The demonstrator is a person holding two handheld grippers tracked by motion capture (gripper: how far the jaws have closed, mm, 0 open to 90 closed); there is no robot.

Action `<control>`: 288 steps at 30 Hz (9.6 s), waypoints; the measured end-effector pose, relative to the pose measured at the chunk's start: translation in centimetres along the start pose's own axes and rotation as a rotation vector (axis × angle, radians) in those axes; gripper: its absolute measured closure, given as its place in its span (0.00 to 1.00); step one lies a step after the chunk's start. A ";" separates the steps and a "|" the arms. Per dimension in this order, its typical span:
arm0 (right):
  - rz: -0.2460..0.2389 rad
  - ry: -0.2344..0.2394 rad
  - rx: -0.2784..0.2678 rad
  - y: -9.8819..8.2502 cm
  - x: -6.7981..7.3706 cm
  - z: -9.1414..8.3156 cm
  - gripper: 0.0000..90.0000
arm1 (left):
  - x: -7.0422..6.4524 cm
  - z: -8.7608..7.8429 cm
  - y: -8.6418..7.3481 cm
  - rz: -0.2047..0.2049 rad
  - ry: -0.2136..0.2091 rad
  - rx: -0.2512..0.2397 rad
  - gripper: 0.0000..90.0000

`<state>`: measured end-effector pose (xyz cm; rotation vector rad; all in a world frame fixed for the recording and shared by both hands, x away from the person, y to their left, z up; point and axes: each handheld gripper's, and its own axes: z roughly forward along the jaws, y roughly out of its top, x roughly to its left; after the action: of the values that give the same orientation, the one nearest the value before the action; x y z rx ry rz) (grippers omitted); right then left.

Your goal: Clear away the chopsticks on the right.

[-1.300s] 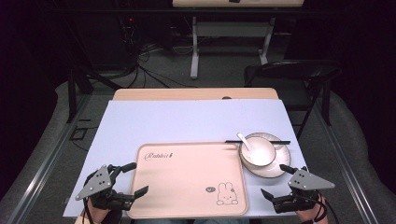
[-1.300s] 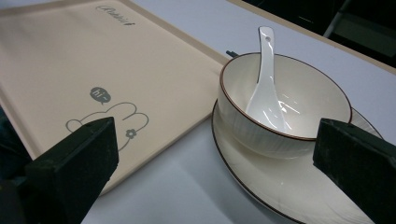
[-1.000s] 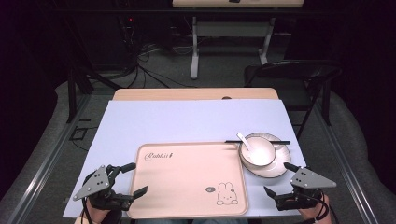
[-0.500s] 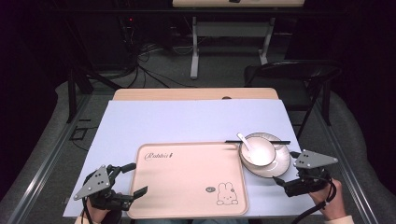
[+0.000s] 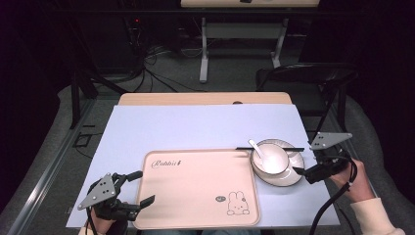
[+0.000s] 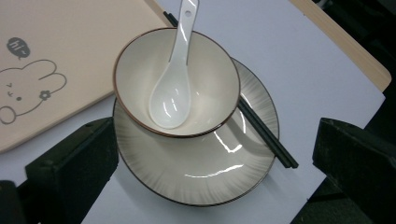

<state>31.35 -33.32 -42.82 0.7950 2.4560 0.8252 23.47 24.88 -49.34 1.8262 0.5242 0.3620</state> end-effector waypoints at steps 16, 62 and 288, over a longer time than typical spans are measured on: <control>-0.072 0.013 0.115 3.8 -5.0 2.0 0.00 | 0.0 0.0 0.0 -0.005 0.005 0.007 0.17; -0.505 0.180 0.510 2.5 -5.1 12.7 0.88 | 0.0 -0.1 0.0 -0.015 0.024 0.004 0.17; -0.341 0.164 0.479 3.7 -6.6 14.0 0.82 | -0.1 0.1 0.1 -0.011 0.026 0.024 0.17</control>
<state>45.36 -29.43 -49.24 0.4432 2.8719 0.1821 23.43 24.77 -49.30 1.8429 0.5584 0.3741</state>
